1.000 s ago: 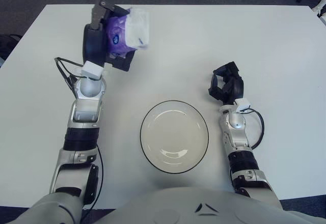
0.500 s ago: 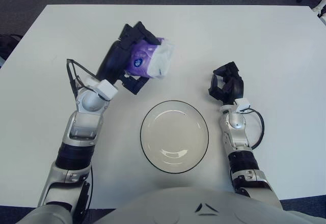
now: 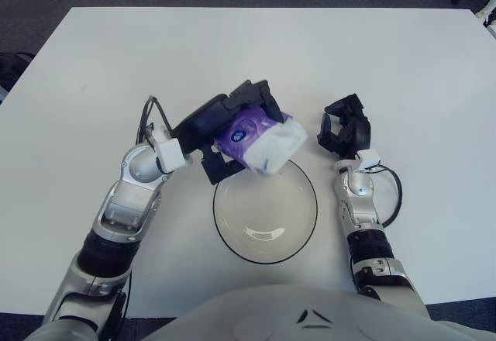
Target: Put the tissue paper into the plate.
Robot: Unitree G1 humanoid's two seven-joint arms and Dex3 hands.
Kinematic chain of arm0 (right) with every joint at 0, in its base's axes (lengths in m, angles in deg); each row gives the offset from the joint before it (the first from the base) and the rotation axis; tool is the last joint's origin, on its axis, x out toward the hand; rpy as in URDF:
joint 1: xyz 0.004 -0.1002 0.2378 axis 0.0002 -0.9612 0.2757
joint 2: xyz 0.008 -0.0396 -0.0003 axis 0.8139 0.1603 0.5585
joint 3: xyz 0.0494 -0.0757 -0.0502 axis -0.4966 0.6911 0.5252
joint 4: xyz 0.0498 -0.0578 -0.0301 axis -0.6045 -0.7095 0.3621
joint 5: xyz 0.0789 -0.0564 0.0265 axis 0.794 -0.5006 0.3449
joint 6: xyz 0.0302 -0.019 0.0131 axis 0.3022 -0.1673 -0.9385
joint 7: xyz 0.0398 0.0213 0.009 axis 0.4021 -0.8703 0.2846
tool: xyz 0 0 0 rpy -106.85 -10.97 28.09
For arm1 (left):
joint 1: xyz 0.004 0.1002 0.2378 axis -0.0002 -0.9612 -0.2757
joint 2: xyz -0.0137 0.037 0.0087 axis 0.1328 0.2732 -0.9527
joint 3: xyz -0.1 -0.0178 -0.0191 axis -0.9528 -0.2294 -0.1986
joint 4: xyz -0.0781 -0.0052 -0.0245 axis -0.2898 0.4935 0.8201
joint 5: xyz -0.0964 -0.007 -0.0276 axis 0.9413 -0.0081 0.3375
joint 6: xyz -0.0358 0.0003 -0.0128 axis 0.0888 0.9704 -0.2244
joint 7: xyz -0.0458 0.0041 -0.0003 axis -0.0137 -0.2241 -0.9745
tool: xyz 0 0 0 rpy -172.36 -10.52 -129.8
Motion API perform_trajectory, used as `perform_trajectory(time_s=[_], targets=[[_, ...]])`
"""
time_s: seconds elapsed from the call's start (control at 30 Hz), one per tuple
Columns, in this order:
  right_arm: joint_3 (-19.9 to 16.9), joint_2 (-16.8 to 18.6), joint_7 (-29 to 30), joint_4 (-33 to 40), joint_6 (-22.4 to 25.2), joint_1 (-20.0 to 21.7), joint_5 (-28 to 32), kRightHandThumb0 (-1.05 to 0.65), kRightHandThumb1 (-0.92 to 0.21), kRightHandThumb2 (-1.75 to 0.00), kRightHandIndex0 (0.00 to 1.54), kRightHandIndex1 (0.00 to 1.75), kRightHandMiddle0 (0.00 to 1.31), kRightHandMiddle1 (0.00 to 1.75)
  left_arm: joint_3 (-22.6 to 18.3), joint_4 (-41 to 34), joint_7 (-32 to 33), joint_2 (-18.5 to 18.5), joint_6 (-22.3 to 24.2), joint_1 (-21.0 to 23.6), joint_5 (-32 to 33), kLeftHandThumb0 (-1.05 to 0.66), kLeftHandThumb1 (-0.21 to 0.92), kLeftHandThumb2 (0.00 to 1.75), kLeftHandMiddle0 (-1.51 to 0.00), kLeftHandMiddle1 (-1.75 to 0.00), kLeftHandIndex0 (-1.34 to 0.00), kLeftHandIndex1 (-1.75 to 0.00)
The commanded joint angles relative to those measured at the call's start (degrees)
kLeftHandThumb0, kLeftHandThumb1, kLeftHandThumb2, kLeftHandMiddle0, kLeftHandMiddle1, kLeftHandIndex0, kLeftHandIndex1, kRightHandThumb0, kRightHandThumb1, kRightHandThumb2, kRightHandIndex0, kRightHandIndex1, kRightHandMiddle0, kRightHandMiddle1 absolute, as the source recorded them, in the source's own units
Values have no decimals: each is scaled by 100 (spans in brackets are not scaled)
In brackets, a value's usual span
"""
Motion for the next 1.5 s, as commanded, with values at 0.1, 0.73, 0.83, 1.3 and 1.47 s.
perform_trajectory(time_s=[0.1, 0.73, 0.83, 1.3, 1.47], targets=[[-58, -59, 48, -758, 47, -931, -74, -40, -59, -97, 62, 154, 40, 175, 236, -94, -567, 442, -418, -36, -367, 0, -8, 175, -92, -168, -69, -175], [-68, -64, 65, -742, 31, -956, -60, -41, -57, -100, 63, 155, 42, 175, 671, 567, -1208, 734, -1642, 331, -526, 0, -7, 175, -92, -171, -68, -174], [-70, -67, 79, -747, 21, -957, -73, -41, -57, -100, 63, 155, 42, 175, 669, 510, -1425, 763, -1430, 367, -261, 0, -7, 175, -92, -174, -66, -173], [73, -10, 322, -306, 259, -1118, -326, -40, -58, -99, 63, 158, 41, 175, 167, -331, -1287, 659, -607, -219, 528, -79, 66, 77, -4, -40, -3, -48], [54, -23, 412, -432, 363, -1005, -322, -40, -58, -99, 61, 158, 41, 175, -166, -293, -1587, 991, -1131, -111, 543, -90, 88, 57, -1, -10, 0, -6]])
